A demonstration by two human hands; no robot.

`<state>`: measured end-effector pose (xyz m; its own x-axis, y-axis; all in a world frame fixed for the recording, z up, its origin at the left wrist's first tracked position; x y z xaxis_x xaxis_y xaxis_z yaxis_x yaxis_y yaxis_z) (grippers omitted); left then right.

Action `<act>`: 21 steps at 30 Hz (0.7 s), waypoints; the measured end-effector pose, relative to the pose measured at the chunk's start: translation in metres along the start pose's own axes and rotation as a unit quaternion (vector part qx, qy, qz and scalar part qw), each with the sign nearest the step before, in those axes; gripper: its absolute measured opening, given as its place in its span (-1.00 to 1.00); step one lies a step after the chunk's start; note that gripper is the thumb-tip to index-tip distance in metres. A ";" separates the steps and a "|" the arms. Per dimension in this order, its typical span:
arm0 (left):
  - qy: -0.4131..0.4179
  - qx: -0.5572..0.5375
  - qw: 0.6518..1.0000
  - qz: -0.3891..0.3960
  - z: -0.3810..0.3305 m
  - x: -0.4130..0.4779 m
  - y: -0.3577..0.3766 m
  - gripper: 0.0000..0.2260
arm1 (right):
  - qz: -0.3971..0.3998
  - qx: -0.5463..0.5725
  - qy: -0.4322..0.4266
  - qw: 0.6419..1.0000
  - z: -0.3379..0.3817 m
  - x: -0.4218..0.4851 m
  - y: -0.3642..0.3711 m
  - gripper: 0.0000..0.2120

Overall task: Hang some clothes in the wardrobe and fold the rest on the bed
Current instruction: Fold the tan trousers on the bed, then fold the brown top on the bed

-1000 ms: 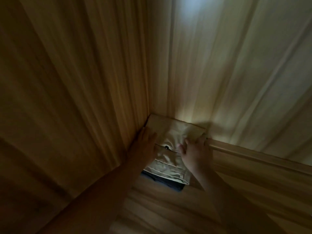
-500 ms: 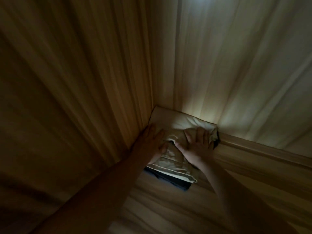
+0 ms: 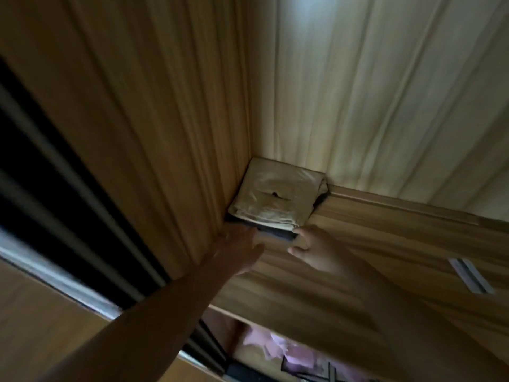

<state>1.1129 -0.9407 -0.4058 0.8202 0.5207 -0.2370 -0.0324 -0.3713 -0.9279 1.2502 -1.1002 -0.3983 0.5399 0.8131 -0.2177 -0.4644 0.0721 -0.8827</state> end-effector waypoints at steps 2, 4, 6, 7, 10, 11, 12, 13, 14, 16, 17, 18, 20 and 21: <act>0.004 0.018 1.000 -0.013 -0.002 -0.048 -0.009 -0.48 | -0.012 -0.010 -0.014 1.000 0.021 -0.043 0.001 -0.37; 0.017 -0.004 0.999 -0.033 -0.002 -0.100 -0.020 -0.52 | -0.007 -0.007 -0.018 1.000 0.046 -0.085 0.004 -0.42; 0.022 -0.040 0.998 -0.040 0.003 -0.155 -0.030 -0.57 | -0.003 -0.001 -0.024 1.000 0.075 -0.127 0.007 -0.44; 0.026 -0.053 0.997 -0.046 0.008 -0.184 -0.035 -0.59 | 0.000 0.002 -0.030 1.000 0.090 -0.147 0.010 -0.44; 0.018 -0.090 0.994 -0.067 0.032 -0.264 -0.048 -0.69 | 0.032 -0.018 -0.066 0.997 0.145 -0.199 0.025 -0.50; 0.013 -0.092 0.993 -0.072 0.042 -0.288 -0.052 -0.72 | 0.044 -0.025 -0.082 0.995 0.165 -0.212 0.030 -0.53; 0.007 -0.089 0.993 -0.074 0.053 -0.310 -0.056 -0.73 | 0.056 -0.025 -0.097 0.993 0.185 -0.223 0.036 -0.55; -0.003 -0.085 0.993 -0.079 0.067 -0.332 -0.060 -0.73 | 0.067 -0.024 -0.112 0.991 0.207 -0.233 0.043 -0.54; -0.020 -0.085 0.992 -0.090 0.083 -0.352 -0.065 -0.70 | 0.076 -0.024 -0.124 0.989 0.230 -0.242 0.049 -0.53; -0.072 -0.097 0.986 -0.115 0.123 -0.394 -0.077 -0.62 | 0.091 -0.021 -0.152 0.984 0.278 -0.256 0.061 -0.51; -0.097 -0.101 0.982 -0.128 0.144 -0.415 -0.084 -0.60 | 0.098 -0.019 -0.171 0.980 0.304 -0.260 0.068 -0.51; -0.121 -0.103 0.977 -0.141 0.165 -0.436 -0.092 -0.59 | 0.106 -0.023 -0.191 0.976 0.332 -0.263 0.075 -0.49; -0.169 -0.109 0.966 -0.163 0.208 -0.480 -0.109 -0.59 | 0.121 -0.052 -0.229 0.964 0.390 -0.269 0.089 -0.45; -0.194 -0.109 0.959 -0.175 0.228 -0.504 -0.118 -0.59 | 0.127 -0.067 -0.249 0.958 0.421 -0.271 0.095 -0.44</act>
<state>0.5731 -0.9840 -0.2428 0.4834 0.8739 -0.0513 0.3602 -0.2520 -0.8982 0.7647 -1.0706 -0.2479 0.0040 0.9720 -0.2349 -0.4247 -0.2110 -0.8804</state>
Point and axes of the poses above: each hand's wrist, its own x-axis towards the middle knuckle, its own y-axis out of the palm, z = x × y, the point moved 6 cm from there along x, towards the middle knuckle, and after that the axes turned 2 degrees about -y, right-handed, at the moved point
